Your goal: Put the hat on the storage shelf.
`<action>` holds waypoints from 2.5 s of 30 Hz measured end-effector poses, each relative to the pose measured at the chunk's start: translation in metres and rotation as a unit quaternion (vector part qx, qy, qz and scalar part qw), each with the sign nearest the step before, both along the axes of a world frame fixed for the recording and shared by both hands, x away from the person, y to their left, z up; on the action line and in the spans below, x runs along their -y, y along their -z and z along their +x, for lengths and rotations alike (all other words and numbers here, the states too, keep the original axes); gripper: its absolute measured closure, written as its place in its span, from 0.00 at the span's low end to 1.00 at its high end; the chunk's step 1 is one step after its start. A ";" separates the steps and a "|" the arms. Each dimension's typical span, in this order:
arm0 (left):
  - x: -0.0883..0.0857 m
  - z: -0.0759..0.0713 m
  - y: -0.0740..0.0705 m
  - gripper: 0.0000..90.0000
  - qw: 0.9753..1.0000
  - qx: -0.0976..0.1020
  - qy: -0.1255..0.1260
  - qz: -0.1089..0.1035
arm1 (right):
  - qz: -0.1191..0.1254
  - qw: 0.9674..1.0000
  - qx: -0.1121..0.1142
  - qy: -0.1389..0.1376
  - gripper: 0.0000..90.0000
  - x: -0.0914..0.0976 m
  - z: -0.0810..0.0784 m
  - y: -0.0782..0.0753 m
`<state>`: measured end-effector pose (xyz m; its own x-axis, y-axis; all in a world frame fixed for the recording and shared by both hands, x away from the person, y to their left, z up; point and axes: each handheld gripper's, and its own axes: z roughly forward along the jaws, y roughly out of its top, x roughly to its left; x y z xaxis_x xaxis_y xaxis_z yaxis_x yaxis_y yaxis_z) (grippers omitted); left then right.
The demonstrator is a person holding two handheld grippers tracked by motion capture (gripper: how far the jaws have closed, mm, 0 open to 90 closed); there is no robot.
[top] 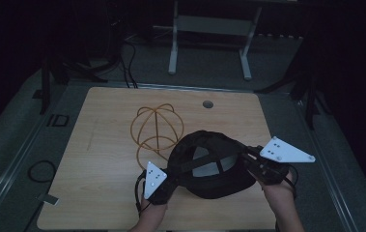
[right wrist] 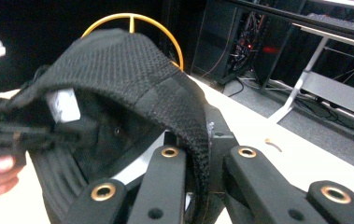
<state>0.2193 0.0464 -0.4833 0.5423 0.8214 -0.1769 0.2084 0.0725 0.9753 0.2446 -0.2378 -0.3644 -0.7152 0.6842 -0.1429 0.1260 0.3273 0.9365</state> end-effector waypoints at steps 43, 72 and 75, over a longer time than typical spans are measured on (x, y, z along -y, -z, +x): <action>0.013 0.008 -0.068 1.00 0.996 0.059 0.031 0.055 | -0.008 0.991 -0.095 -0.092 0.40 0.038 -0.062 0.072; 0.003 0.016 -0.067 1.00 0.971 0.084 0.221 0.024 | -0.048 0.988 0.027 -0.145 0.60 0.025 -0.038 0.028; 0.005 0.017 -0.067 1.00 0.971 0.080 0.224 0.026 | -0.055 0.987 0.037 -0.148 0.63 0.023 -0.037 0.026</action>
<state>0.2361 0.0414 -0.4162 0.8645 0.5019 -0.0249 0.0527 -0.0413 0.9978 0.2076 -0.2605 -0.3908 -0.8663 0.4243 -0.2636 -0.0572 0.4400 0.8962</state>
